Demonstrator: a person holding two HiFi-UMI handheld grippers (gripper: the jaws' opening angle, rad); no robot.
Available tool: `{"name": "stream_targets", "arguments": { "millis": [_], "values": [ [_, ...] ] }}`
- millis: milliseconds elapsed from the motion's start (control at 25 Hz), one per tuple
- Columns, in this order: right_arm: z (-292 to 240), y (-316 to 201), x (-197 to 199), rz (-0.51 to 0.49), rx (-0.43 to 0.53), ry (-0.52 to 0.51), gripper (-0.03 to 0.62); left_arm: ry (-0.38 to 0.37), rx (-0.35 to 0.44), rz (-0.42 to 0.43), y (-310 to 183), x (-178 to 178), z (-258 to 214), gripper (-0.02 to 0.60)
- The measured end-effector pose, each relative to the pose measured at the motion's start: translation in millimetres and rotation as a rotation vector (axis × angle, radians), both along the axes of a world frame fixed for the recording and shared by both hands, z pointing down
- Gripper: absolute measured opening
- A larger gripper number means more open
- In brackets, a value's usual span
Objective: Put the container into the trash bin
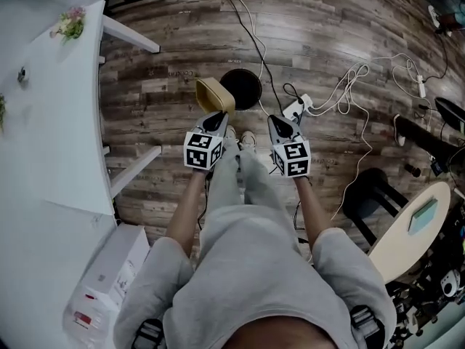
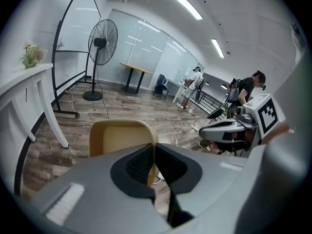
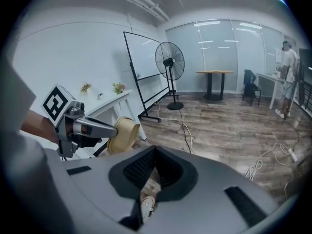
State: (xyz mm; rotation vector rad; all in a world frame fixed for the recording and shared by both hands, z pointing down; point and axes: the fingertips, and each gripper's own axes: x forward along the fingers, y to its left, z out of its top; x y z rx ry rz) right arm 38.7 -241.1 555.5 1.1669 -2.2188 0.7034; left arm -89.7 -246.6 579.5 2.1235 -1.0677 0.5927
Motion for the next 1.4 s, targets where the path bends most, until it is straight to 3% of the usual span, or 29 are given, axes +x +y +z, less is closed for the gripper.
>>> {"name": "stream_targets", "arguments": {
  "millis": [480,1400],
  "values": [
    [63,18,-2,0.001,-0.072,-0.011,0.014,-0.001,-0.070,0.053,11,13,68,0.026],
    [166,61,4,-0.001,-0.140,-0.033,0.014,0.012,-0.091,0.116,28,51,172,0.026]
  ]
}}
